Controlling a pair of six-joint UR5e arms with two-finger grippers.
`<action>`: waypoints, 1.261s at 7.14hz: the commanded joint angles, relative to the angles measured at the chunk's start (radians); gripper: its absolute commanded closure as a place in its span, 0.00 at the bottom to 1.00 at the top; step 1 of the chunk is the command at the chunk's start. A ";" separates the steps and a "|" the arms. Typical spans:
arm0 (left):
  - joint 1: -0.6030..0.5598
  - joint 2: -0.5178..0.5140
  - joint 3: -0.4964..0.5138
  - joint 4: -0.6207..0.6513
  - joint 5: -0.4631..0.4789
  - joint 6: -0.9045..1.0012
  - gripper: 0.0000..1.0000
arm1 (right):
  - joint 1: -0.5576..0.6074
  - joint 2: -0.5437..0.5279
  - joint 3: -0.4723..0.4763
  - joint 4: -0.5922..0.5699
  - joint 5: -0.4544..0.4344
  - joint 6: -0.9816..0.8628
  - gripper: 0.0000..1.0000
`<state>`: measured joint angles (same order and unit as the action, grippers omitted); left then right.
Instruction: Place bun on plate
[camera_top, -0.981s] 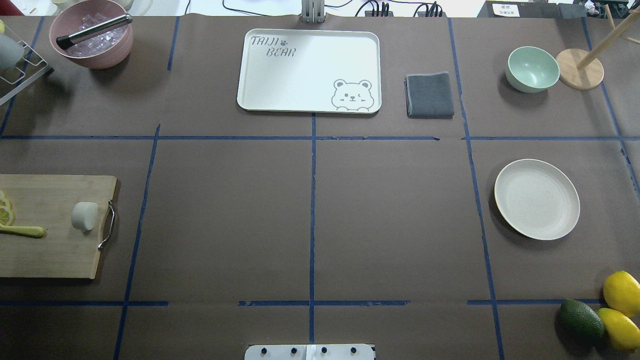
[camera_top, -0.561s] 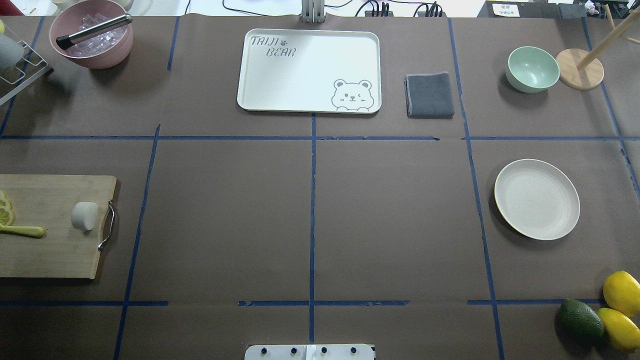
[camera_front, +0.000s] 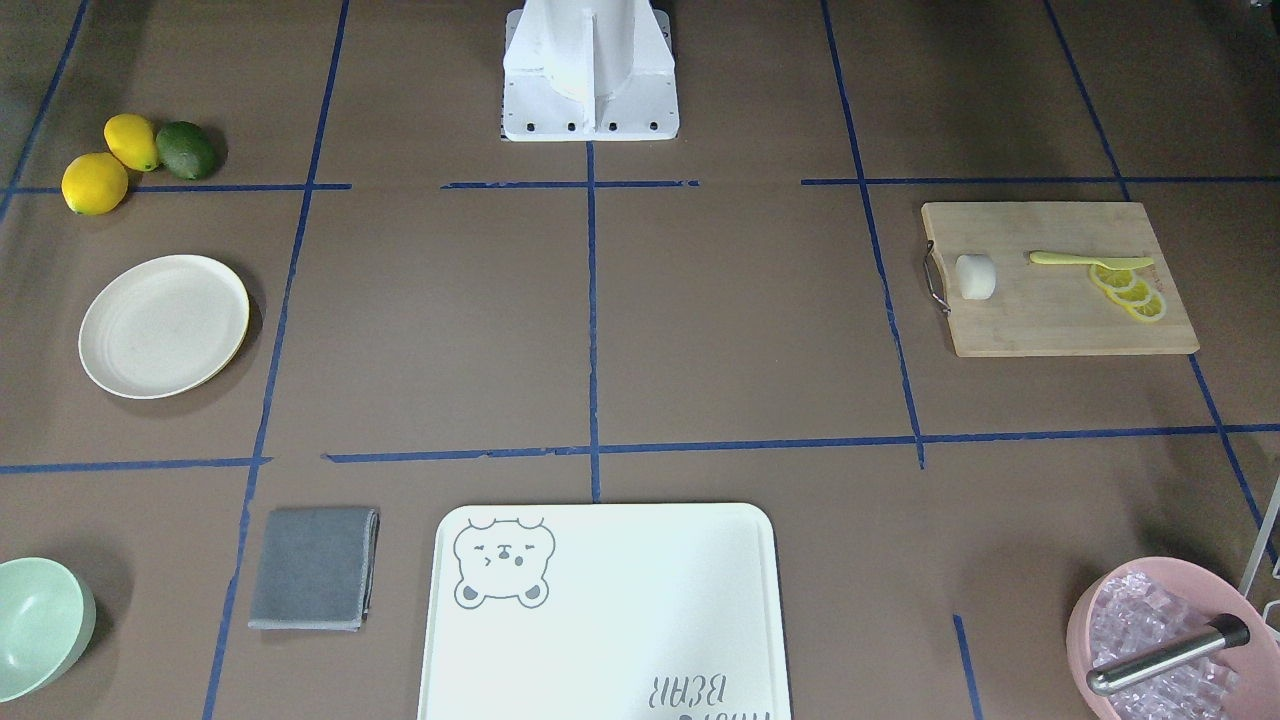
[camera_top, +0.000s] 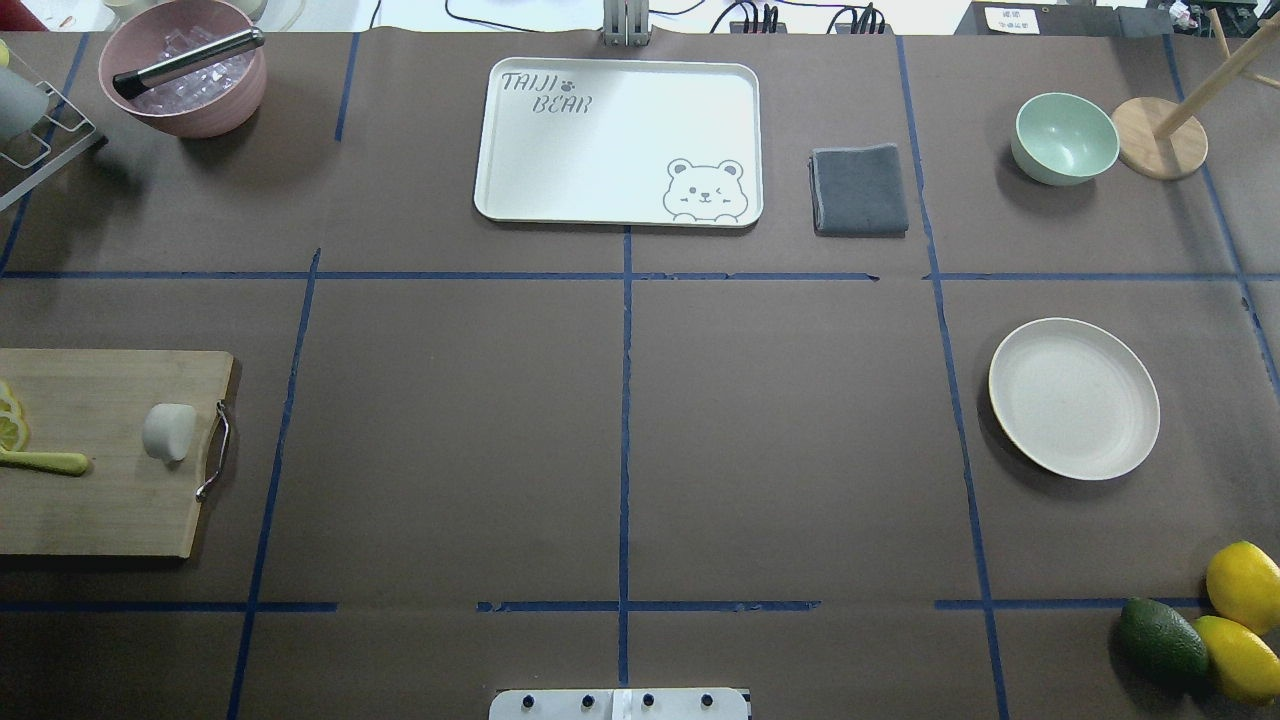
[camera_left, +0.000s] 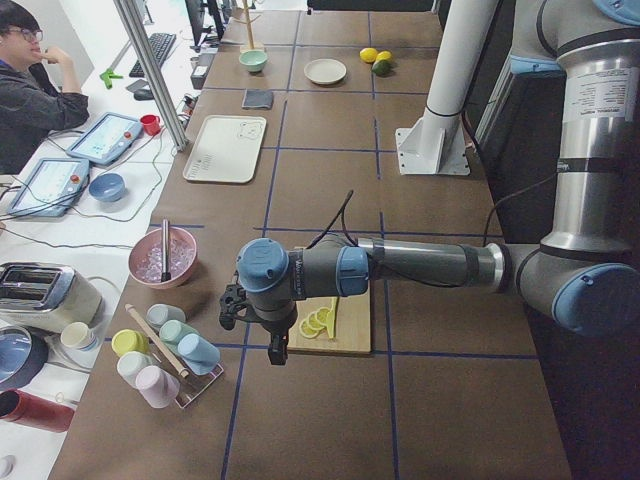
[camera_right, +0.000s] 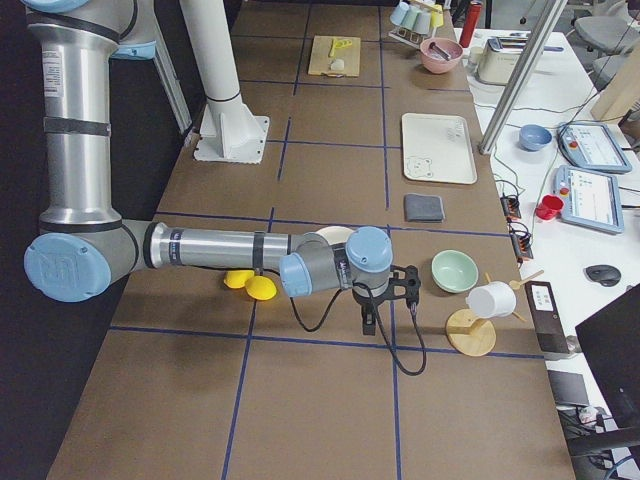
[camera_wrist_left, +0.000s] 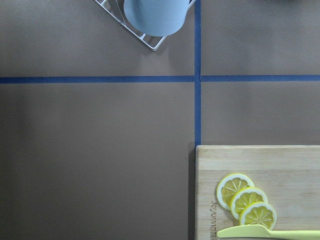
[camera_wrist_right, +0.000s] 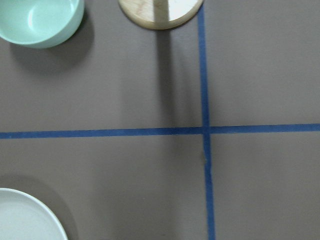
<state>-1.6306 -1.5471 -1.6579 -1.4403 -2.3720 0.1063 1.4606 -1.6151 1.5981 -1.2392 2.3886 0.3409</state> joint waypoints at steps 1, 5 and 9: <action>0.000 0.002 -0.010 0.000 0.001 -0.002 0.00 | -0.142 -0.018 0.054 0.073 -0.005 0.169 0.00; 0.000 0.002 -0.013 0.001 0.001 -0.002 0.00 | -0.352 -0.117 0.115 0.277 -0.104 0.409 0.00; 0.000 0.002 -0.013 0.001 0.001 -0.003 0.00 | -0.436 -0.115 0.068 0.279 -0.147 0.415 0.01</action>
<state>-1.6306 -1.5447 -1.6701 -1.4389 -2.3715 0.1029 1.0403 -1.7315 1.6834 -0.9613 2.2427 0.7549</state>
